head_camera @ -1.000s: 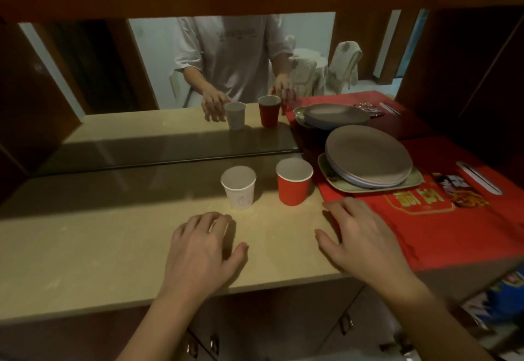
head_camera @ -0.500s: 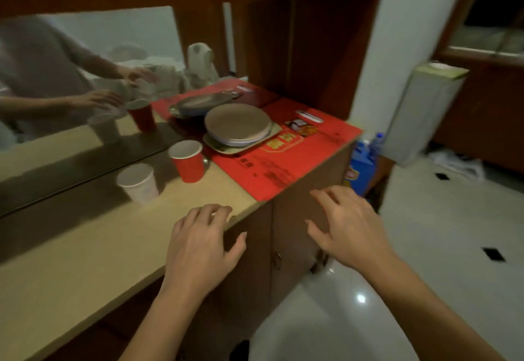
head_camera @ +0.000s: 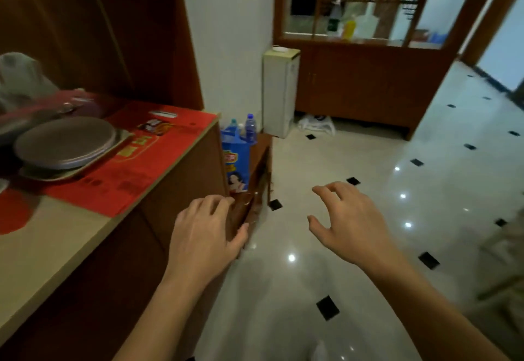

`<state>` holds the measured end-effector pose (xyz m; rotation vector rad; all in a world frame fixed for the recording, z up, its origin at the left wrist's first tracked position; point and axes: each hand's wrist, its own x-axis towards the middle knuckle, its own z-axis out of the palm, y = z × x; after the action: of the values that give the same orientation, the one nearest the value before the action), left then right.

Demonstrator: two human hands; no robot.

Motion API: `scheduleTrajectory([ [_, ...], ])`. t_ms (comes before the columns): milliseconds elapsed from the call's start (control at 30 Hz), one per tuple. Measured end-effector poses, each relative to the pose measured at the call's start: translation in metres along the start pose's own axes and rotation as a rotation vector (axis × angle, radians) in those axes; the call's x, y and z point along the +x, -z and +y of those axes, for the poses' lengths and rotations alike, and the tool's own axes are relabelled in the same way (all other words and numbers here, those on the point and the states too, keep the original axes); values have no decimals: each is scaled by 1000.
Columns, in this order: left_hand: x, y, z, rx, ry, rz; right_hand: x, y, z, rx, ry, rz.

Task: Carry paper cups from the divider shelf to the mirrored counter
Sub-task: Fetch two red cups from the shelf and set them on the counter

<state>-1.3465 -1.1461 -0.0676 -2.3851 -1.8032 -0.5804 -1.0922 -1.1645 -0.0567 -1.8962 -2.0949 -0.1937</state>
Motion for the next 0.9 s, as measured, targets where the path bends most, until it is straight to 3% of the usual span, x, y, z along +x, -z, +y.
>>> scheduleTrajectory([
  [500,200,-126,185,-60,-286,-108,58,-20,250,-37,-300,15],
  [900,352,-209,310,-135,-387,-159,142,-42,418,-29,-415,28],
])
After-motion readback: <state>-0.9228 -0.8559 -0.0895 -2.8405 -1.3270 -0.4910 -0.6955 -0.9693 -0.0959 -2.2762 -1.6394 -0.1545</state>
